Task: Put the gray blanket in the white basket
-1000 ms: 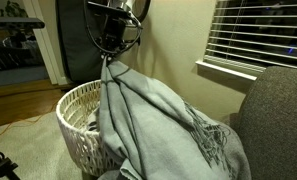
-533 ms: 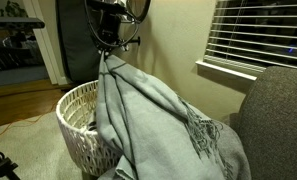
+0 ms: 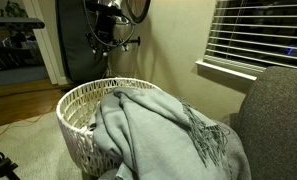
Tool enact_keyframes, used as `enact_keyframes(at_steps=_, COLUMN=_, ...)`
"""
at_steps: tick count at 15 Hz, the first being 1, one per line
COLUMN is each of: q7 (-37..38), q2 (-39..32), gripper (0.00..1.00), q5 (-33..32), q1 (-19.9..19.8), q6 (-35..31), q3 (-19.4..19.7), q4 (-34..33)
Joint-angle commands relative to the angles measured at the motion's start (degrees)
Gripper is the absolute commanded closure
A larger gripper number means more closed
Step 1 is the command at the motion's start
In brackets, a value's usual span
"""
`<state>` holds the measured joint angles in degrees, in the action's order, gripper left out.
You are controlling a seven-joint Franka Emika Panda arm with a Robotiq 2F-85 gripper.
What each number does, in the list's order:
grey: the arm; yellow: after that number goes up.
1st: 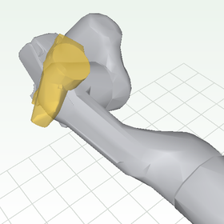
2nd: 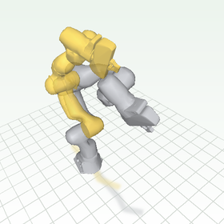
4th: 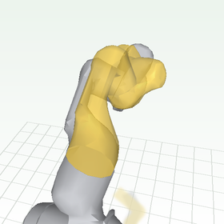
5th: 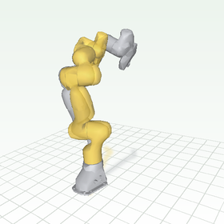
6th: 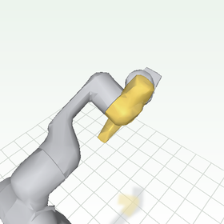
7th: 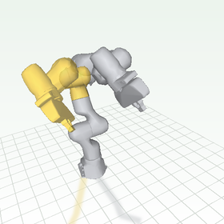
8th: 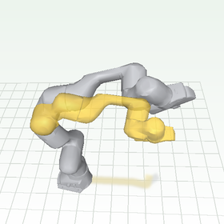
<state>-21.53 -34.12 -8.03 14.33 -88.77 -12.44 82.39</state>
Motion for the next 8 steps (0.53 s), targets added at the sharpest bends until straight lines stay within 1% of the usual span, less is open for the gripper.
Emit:
enact_keyframes(at_steps=1, q7=0.46, q2=0.51, gripper=0.45, q5=-0.41, q1=0.23, q6=1.96, q3=0.13, q4=-1.12)
enact_keyframes(at_steps=3, q7=1.15, q2=1.37, gripper=0.33, q5=-0.49, q1=-0.28, q6=1.09, q3=0.65, q4=0.06)
enact_keyframes(at_steps=8, q7=5.99, q2=3.17, gripper=0.01, q5=-1.58, q1=-1.71, q6=-2.04, q3=3.39, q4=3.8)
